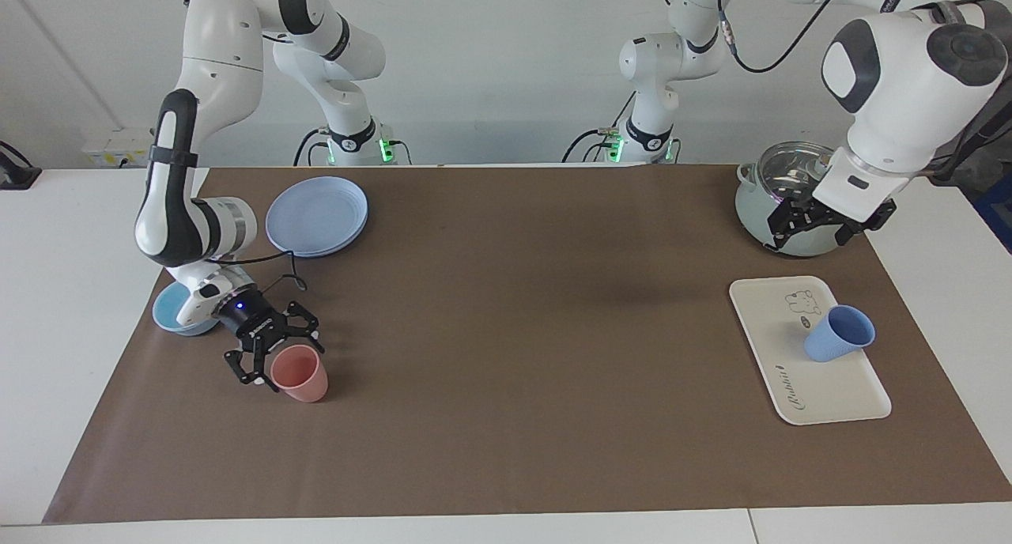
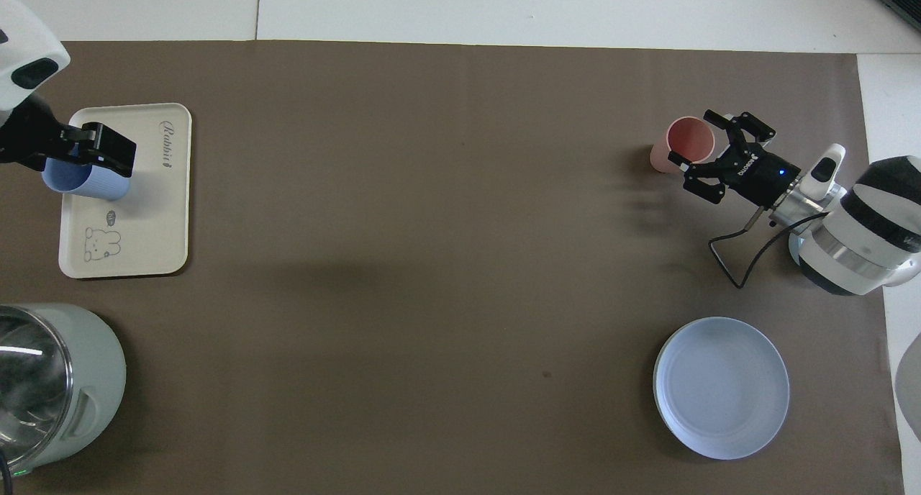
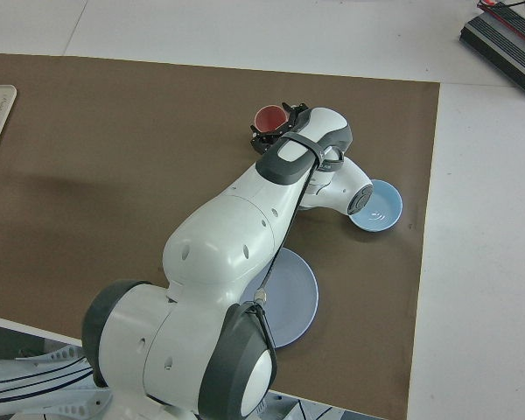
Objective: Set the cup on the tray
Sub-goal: 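Open both grippers to release the blue and pink cups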
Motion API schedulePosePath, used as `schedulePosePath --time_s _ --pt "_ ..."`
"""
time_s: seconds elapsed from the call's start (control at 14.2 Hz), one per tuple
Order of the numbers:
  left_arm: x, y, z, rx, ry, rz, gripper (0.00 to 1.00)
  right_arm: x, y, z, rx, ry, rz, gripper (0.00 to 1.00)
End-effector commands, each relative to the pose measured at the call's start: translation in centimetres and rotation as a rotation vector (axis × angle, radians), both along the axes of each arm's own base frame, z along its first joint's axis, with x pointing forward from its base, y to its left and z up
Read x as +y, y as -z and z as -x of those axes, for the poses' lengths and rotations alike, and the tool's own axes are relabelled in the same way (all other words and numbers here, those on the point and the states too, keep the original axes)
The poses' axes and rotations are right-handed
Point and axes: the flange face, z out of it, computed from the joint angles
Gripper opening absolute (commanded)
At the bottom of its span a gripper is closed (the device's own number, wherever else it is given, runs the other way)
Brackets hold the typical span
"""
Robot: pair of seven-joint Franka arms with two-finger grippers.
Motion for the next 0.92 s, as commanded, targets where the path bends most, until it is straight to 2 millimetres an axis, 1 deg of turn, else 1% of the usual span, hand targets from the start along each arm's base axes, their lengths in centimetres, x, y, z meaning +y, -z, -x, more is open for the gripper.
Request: schedulePosePath --time_s 0.0,0.07,0.14,0.21,0.28,0.35,0.49,0.56,0.63,0.71,0.78,0.85 --pt "-1.8 -0.8 3.4 -0.019 -0.006 0.031 1.00 0.1 -3.3 0.5 -0.017 0.009 -0.006 1.00" --pt "-2.0 -0.3 3.8 -0.005 -0.002 0.048 1.00 -0.2 -4.9 0.6 0.012 0.011 0.009 1.00" --pt "-2.6 0.5 4.3 -0.001 0.014 0.049 1.00 -0.5 -7.2 0.9 0.053 0.014 0.027 1.00" --pt "-2.8 1.1 4.5 -0.017 0.018 0.050 1.00 -0.7 -9.3 1.2 0.109 0.016 0.031 1.00" --pt "-3.1 2.0 4.6 -0.035 0.029 0.051 1.00 -0.7 -10.9 1.4 0.170 0.017 0.028 1.00" --pt "-3.3 2.3 4.7 -0.054 0.033 0.056 1.00 -0.8 -12.4 1.7 0.216 0.016 0.036 1.00" --pt "-3.0 2.2 4.6 -0.061 0.017 0.097 1.00 -0.8 -14.4 2.0 0.276 0.004 0.082 1.00" --pt "-2.8 2.2 4.6 -0.059 0.010 0.136 1.00 -0.9 -15.0 2.2 0.298 0.000 0.111 1.00" --pt "-1.9 2.2 4.4 -0.060 0.011 0.160 1.00 -0.4 -15.9 2.2 0.321 -0.014 0.156 1.00" --pt "-1.9 2.5 4.5 -0.052 0.021 0.161 1.00 -0.2 -16.9 2.3 0.355 -0.016 0.204 1.00" --pt "-1.4 2.4 4.6 -0.052 0.011 0.163 1.00 1.1 -18.3 2.3 0.387 -0.032 0.264 1.00" --pt "-1.3 2.5 4.6 -0.049 0.010 0.162 1.00 1.5 -20.0 2.7 0.427 -0.022 0.334 1.00"
